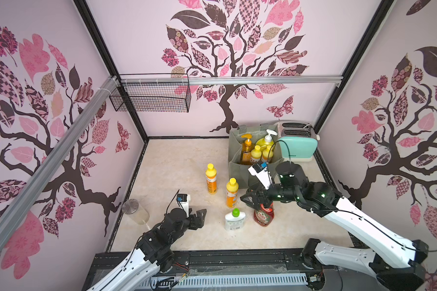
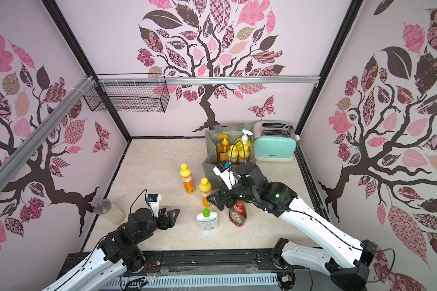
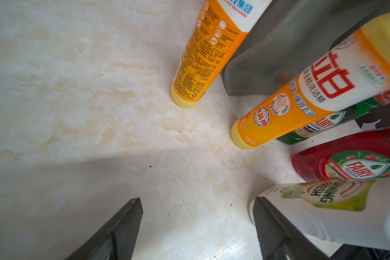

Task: Pack dish soap into the shopping bag
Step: Adjust the shopping bag at the center of the board, then pick up the bottle of dish soap at the center of the board.

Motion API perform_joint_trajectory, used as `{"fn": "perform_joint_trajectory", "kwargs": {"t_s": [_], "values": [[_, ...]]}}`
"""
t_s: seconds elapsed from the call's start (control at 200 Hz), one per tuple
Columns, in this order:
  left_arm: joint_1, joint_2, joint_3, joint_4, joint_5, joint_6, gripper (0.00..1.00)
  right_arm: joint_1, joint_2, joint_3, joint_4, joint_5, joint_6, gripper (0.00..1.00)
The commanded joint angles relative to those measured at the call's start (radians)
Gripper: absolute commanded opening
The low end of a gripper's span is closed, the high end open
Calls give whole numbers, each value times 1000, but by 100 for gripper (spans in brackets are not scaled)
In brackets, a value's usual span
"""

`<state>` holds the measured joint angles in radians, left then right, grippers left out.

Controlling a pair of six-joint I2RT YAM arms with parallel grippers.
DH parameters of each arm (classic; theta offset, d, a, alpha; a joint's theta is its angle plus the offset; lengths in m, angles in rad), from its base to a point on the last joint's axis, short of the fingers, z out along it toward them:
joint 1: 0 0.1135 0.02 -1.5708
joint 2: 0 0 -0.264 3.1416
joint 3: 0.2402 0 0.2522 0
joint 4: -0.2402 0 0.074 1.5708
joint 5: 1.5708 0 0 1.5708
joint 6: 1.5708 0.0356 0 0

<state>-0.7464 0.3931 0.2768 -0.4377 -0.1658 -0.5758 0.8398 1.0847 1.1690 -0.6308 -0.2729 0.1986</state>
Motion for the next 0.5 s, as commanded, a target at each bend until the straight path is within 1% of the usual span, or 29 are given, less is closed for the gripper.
{"fn": "perform_joint_trajectory", "kwargs": {"t_s": [0.0,0.2,0.37,0.44,0.495], "values": [[-2,0,18,79,27,18,83,10,38,-13,16,111,0,84],[-5,112,98,125,114,42,82,11,43,0,52,171,0,84],[-10,156,192,159,154,87,82,10,38,12,37,193,-5,84],[-10,210,238,179,183,112,82,10,20,8,28,224,3,83],[-11,269,283,190,214,129,82,10,-14,0,25,271,22,83]]}}
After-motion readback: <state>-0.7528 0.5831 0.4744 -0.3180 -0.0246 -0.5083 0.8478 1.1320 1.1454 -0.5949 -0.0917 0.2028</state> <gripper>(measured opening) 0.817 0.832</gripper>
